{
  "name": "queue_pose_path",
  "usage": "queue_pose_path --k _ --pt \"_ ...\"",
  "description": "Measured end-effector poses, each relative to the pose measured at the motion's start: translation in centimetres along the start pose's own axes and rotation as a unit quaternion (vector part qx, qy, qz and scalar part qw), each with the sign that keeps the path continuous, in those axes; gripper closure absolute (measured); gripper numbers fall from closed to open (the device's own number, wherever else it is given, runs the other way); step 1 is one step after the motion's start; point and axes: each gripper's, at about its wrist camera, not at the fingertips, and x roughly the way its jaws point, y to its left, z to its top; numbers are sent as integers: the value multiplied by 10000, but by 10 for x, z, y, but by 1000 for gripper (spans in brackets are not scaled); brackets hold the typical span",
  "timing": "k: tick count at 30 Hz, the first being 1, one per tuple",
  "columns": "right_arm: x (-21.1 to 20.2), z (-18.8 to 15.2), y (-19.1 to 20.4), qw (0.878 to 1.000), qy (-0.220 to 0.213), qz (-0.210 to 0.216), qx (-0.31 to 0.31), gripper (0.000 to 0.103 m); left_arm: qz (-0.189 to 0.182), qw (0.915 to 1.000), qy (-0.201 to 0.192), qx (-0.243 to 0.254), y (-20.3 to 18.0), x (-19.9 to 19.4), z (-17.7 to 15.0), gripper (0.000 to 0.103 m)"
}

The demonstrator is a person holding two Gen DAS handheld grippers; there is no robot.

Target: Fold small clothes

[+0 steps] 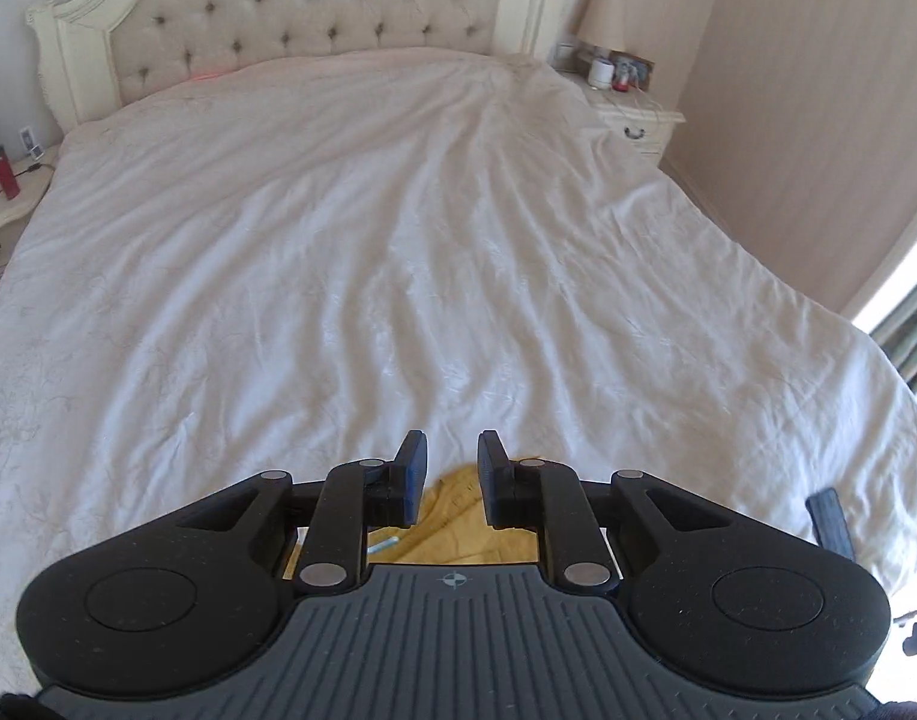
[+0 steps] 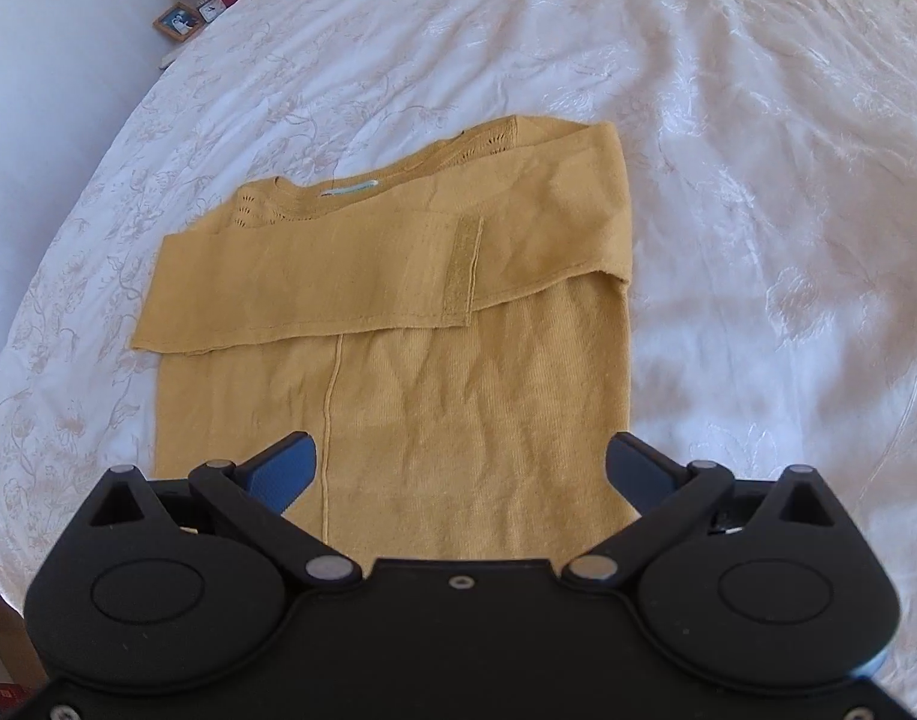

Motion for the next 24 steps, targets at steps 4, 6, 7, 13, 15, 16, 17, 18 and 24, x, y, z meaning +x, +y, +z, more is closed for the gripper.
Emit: queue_pose_path --k 4,6,7,13,15,16,17,18,24 --pt "13 24 2 9996 -232 148 22 1 387 9974 447 -416 39 21 -26 82" --pt "23 35 3 9991 -370 195 105 1 402 9946 641 -705 57 34 -47 82" --pt "30 41 4 9988 -414 204 136 1 378 9935 680 -831 69 39 -59 82" --pt "76 68 13 9984 -301 458 140 1 634 9905 609 -1058 102 67 -132 82" --pt "90 74 20 9988 -202 429 -75 1 700 9876 513 -1309 109 72 -157 82" --pt "95 75 24 9988 -129 427 -194 1 703 9864 471 -1406 110 76 -168 82" --pt "101 76 27 9986 -43 440 -301 1 730 9853 411 -1487 111 78 -179 82" --pt "106 78 29 9983 24 433 -398 1 797 9842 349 -1540 110 80 -190 82" --pt "128 80 22 9981 314 462 -268 18 1164 9701 95 -2128 106 88 -249 82"
